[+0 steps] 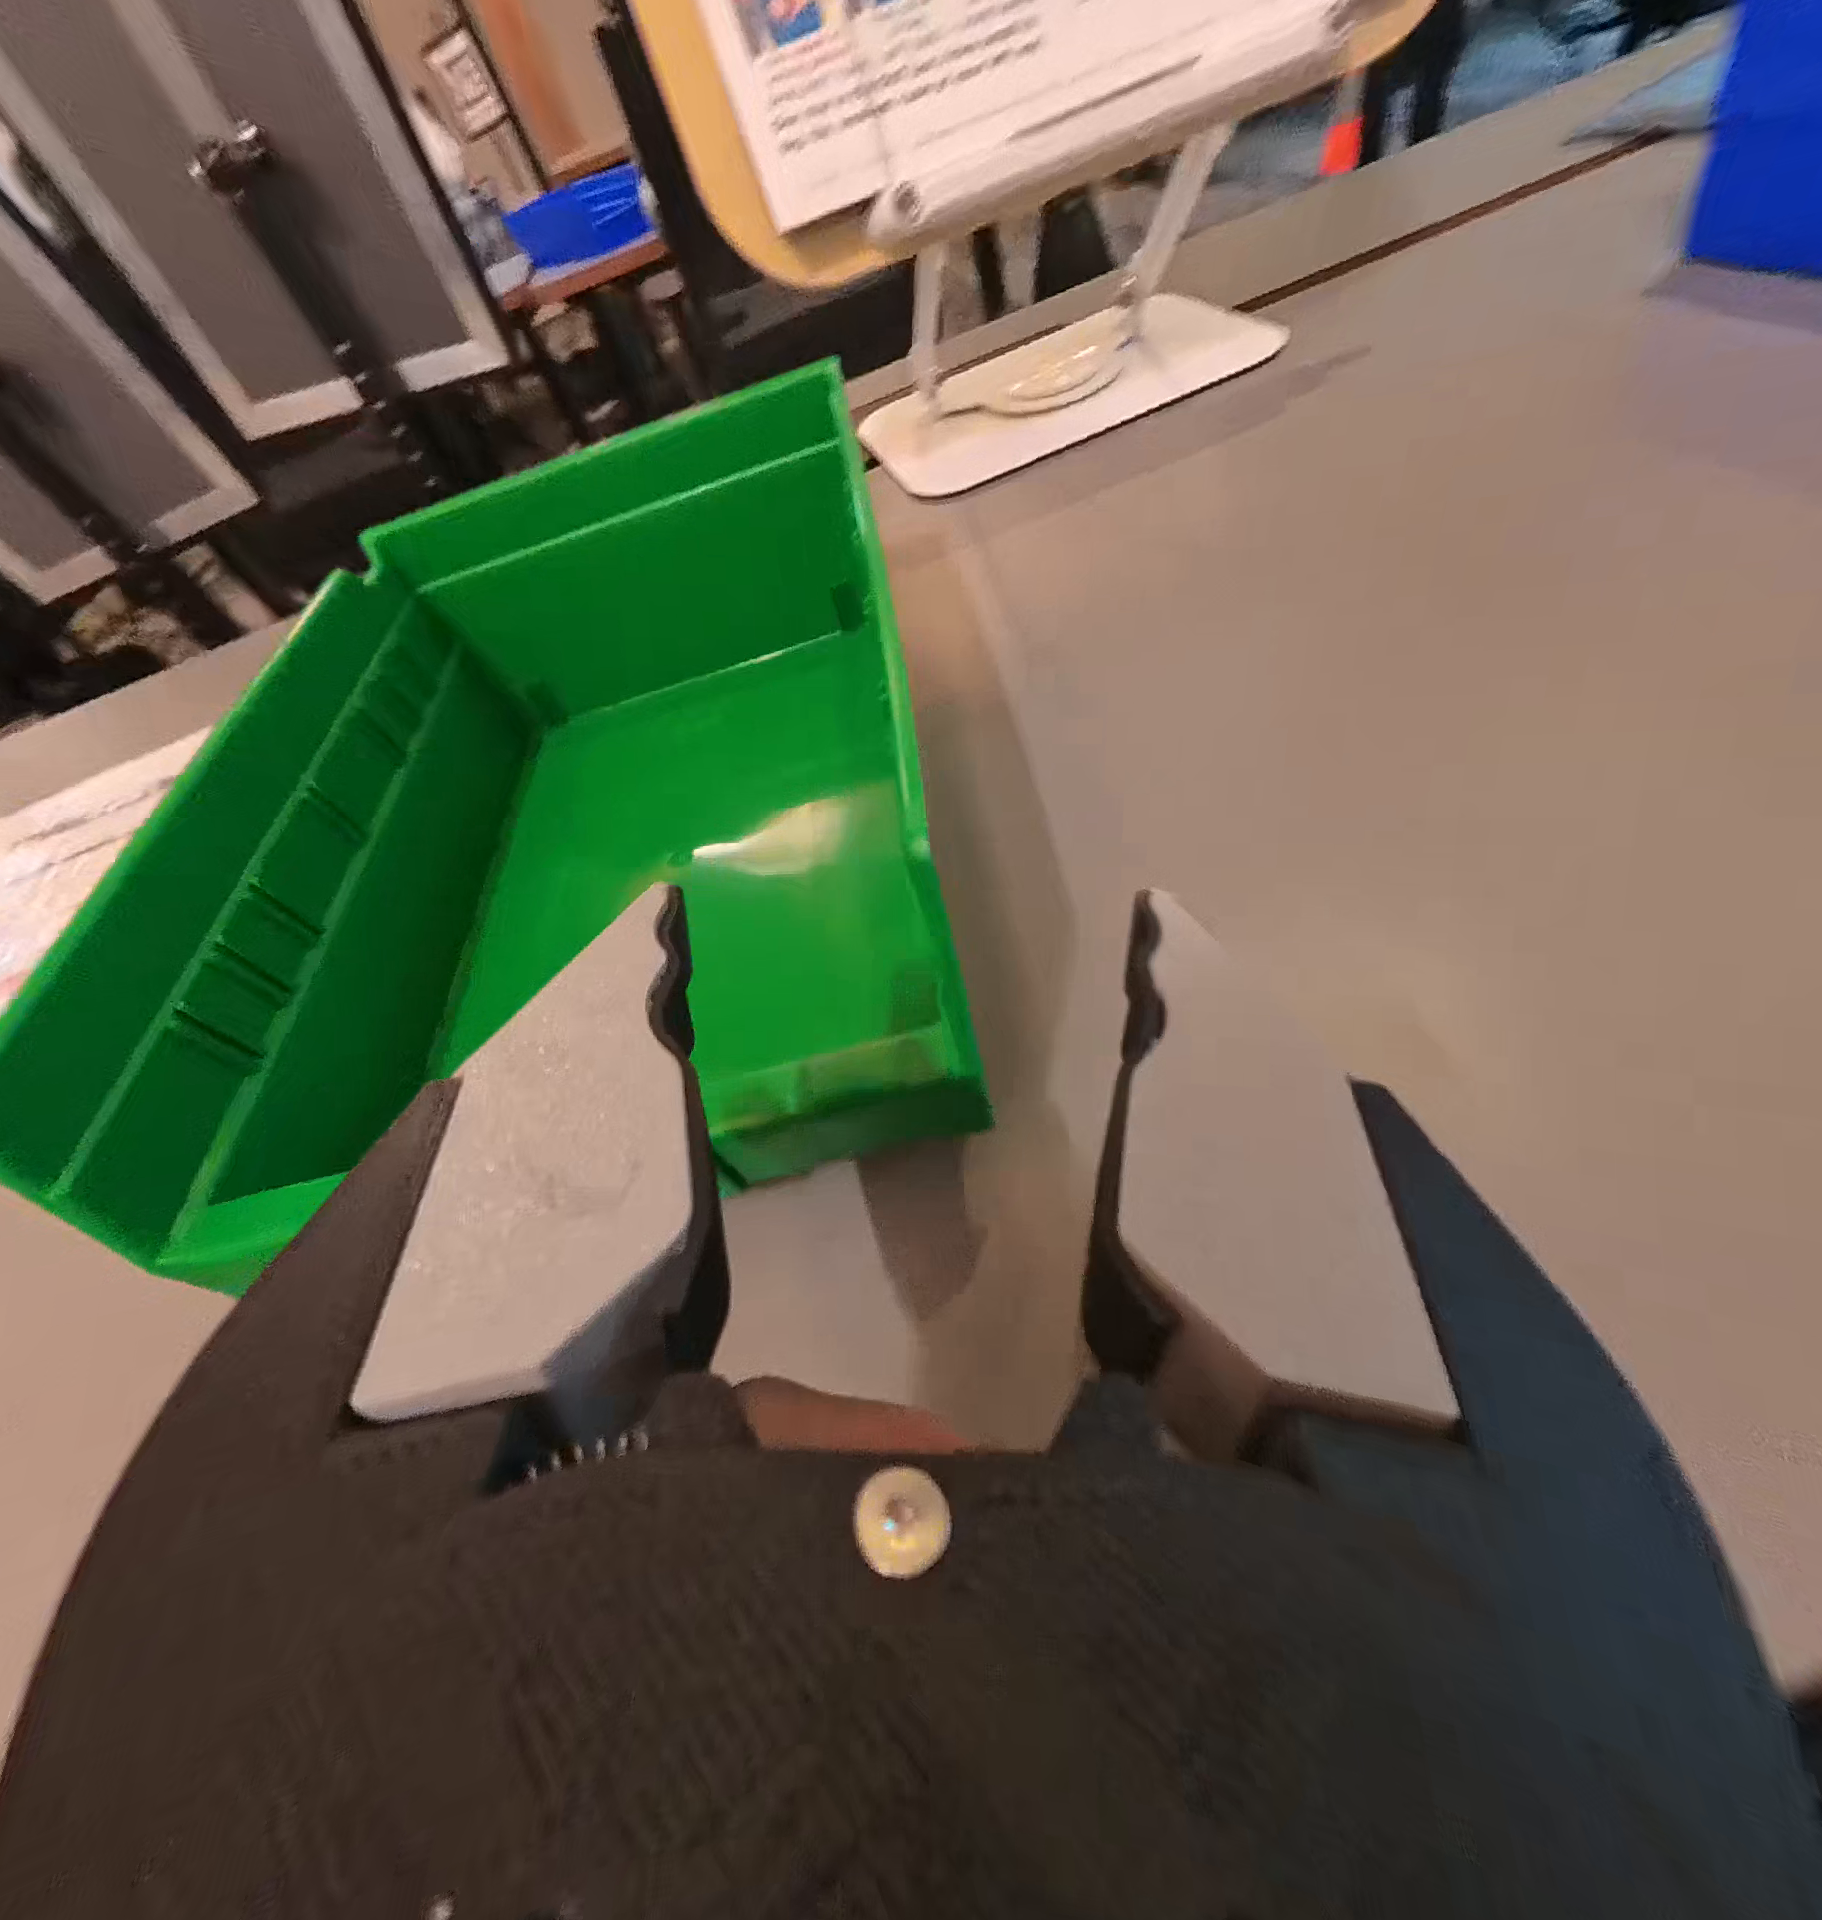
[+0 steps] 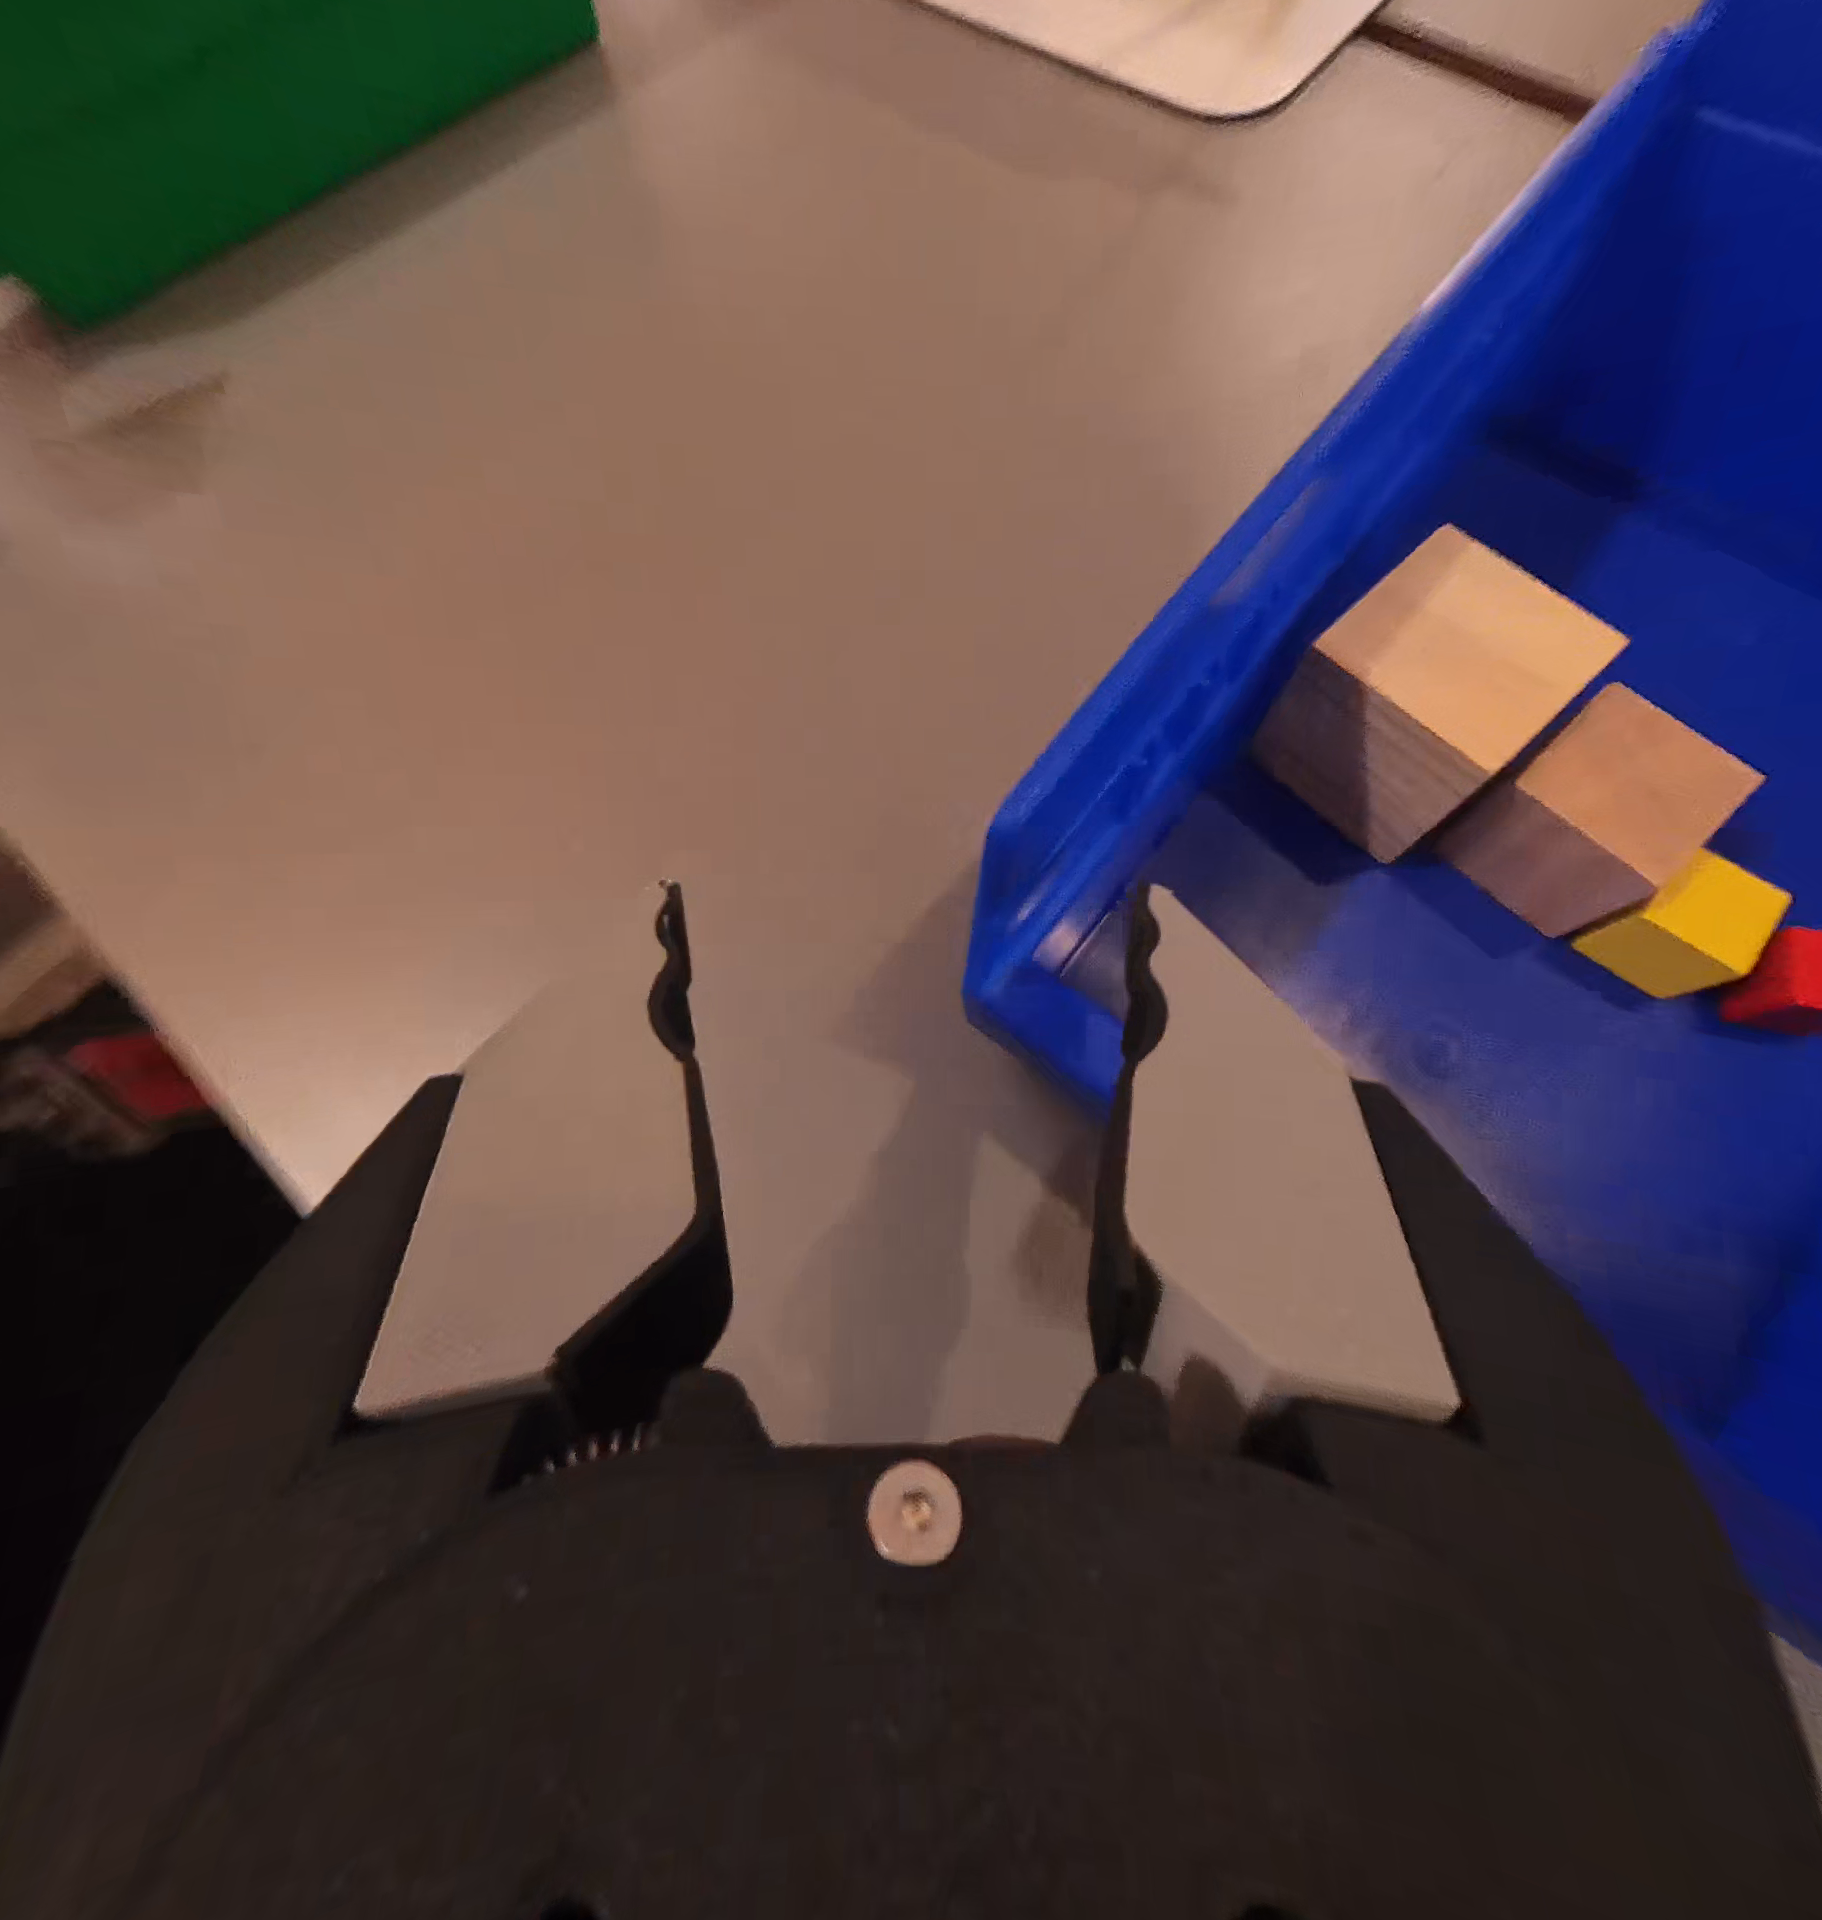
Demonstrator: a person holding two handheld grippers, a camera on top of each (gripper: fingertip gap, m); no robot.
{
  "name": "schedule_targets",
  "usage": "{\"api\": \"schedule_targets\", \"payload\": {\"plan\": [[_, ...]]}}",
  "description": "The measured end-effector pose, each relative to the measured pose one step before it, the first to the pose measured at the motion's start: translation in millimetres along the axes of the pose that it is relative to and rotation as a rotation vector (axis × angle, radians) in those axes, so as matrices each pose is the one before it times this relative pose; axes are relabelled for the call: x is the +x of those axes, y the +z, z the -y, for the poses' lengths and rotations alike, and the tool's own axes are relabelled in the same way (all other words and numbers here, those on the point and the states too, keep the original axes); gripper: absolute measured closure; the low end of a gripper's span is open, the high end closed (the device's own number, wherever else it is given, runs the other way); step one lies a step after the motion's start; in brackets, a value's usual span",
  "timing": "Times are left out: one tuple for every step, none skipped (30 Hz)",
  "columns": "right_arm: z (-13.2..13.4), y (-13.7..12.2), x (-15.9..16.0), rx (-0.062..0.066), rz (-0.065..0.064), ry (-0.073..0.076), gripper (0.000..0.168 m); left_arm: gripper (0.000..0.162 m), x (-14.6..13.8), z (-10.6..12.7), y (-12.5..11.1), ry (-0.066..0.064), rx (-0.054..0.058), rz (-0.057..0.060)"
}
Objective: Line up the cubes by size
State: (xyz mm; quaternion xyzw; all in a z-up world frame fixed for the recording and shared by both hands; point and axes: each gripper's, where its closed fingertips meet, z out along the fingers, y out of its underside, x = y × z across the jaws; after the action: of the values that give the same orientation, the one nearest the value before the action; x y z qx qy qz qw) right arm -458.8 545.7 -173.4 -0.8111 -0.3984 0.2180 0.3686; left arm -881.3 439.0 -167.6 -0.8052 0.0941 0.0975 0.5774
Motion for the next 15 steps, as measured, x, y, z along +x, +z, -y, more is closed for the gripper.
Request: {"api": "schedule_targets", "payload": {"plan": [[3.13, 8.09, 3.30, 0.0409, -0.0516, 0.0009, 0.085, 0.082, 1.87, -4.15, 11.00, 0.0001, -0.0259, 0.0095], [1.56, 8.34, 2.21, 0.0231, -0.0368, -0.0020, 0.087, 0.092, 6.40, -3.70, 10.69, -0.0021, -0.0276, -0.0219], [0.51, 7.87, 5.73, 0.0033, -0.0481, 0.0093, 0.087, 0.115, 7.30, -2.33, 9.46, -0.0066, -0.0229, -0.0338], [2.36, 7.23, 7.82, 0.0099, -0.0543, 0.0080, 0.088, 0.130, -0.29, 0.84, 7.30, -0.0064, -0.0034, 0.0079], [1.40, 7.15, 4.94, 0.0015, -0.0328, -0.0015, 0.093, 0.151, -6.11, 1.62, 5.65, 0.0116, 0.0010, 0.0359], [-1.94, 6.83, 2.96, -0.0228, -0.0171, -0.0011, 0.106, 0.159, -5.23, -0.03, 4.62, 0.0120, -0.0090, 0.0235], [-2.90, 5.49, 4.43, -0.0273, -0.0287, -0.0052, 0.125, 0.159, -3.31, -0.01, 3.04, -0.0178, -0.0078, 0.0061], [0.95, 1.29, 7.84, -0.0022, -0.0589, -0.0200, 0.141, 0.160, -0.56, 0.55, 0.87, -0.0338, 0.0001, -0.0237], [0.00, -0.02, 0.43, -0.0040, -0.0144, -0.0207, 0.143, 0.161, -2.25, -0.14, -1.25, -0.0272, 0.0010, -0.0167], [-1.24, -1.18, 1.71, -0.0082, -0.0198, -0.0072, 0.145, 0.162, -3.45, -0.78, -2.92, -0.0195, 0.0032, -0.0155], [-1.79, -1.85, 2.17, -0.0056, -0.0269, -0.0178, 0.148, 0.162, -3.87, 0.05, -4.32, -0.0375, 0.0156, -0.0224], [-2.01, -2.37, 0.56, -0.0066, -0.0115, -0.0051, 0.149, 0.162, -4.93, 0.53, -5.74, -0.0316, 0.0203, -0.0207], [-1.30, -2.66, -2.92, 0.0013, 0.0144, -0.0015, 0.150, 0.162, -5.03, 2.23, -6.66, -0.0215, 0.0255, -0.0175], [-0.46, -2.64, -5.66, 0.0063, 0.0258, -0.0053, 0.149, 0.162, -3.81, 3.38, -7.24, -0.0170, 0.0205, -0.0198], [0.31, -2.51, -7.63, 0.0081, 0.0248, -0.0119, 0.148, 0.162, -2.75, 5.19, -7.60, -0.0222, 0.0218, -0.0184]]}}
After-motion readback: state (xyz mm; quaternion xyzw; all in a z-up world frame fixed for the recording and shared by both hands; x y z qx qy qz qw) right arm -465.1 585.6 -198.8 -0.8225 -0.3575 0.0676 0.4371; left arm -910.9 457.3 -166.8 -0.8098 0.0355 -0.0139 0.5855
